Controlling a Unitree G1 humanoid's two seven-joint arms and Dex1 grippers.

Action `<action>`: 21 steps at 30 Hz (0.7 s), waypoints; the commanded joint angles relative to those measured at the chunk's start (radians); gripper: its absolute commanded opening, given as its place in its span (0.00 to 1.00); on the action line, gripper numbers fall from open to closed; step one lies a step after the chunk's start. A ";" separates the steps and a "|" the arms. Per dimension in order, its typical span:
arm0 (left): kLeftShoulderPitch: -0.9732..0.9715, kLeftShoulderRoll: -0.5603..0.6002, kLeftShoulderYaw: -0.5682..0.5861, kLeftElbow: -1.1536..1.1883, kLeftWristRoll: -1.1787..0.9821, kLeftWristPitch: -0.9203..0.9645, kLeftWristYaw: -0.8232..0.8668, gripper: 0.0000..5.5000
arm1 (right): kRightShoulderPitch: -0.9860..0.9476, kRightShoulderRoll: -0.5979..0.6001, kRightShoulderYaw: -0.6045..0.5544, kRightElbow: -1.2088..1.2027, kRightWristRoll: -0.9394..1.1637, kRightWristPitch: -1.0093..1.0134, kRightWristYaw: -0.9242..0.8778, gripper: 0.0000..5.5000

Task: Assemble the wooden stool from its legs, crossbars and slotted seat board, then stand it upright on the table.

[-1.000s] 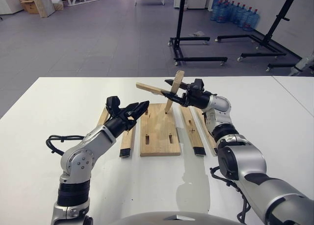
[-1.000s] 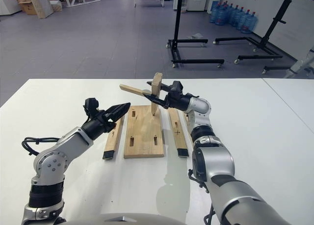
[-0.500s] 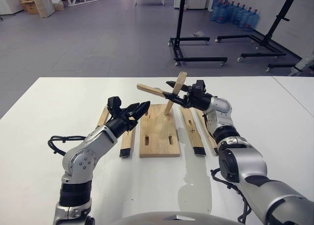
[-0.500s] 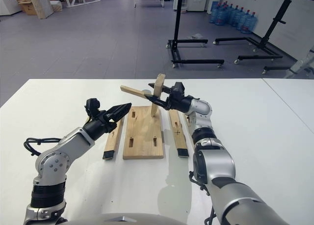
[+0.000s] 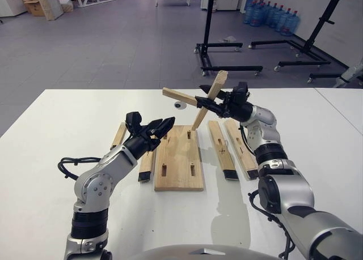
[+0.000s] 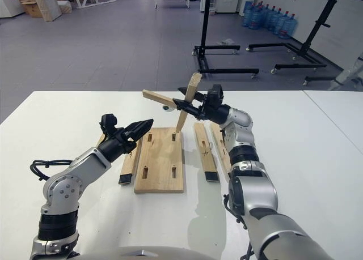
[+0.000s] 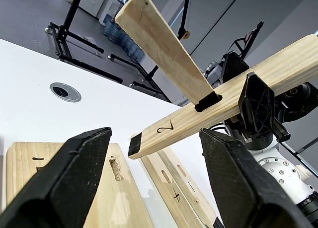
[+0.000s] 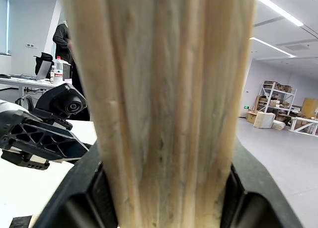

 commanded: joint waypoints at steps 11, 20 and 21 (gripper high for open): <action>-0.001 0.020 0.002 -0.005 0.008 0.023 -0.010 0.59 | -0.082 -0.042 -0.014 0.095 0.052 0.065 0.229 0.37; -0.007 0.036 0.010 -0.003 0.005 0.041 -0.022 0.59 | -0.148 -0.024 -0.067 0.249 0.039 -0.030 0.213 0.37; -0.007 0.036 0.010 -0.004 0.006 0.042 -0.022 0.59 | -0.148 -0.016 -0.069 0.252 0.033 -0.046 0.212 0.37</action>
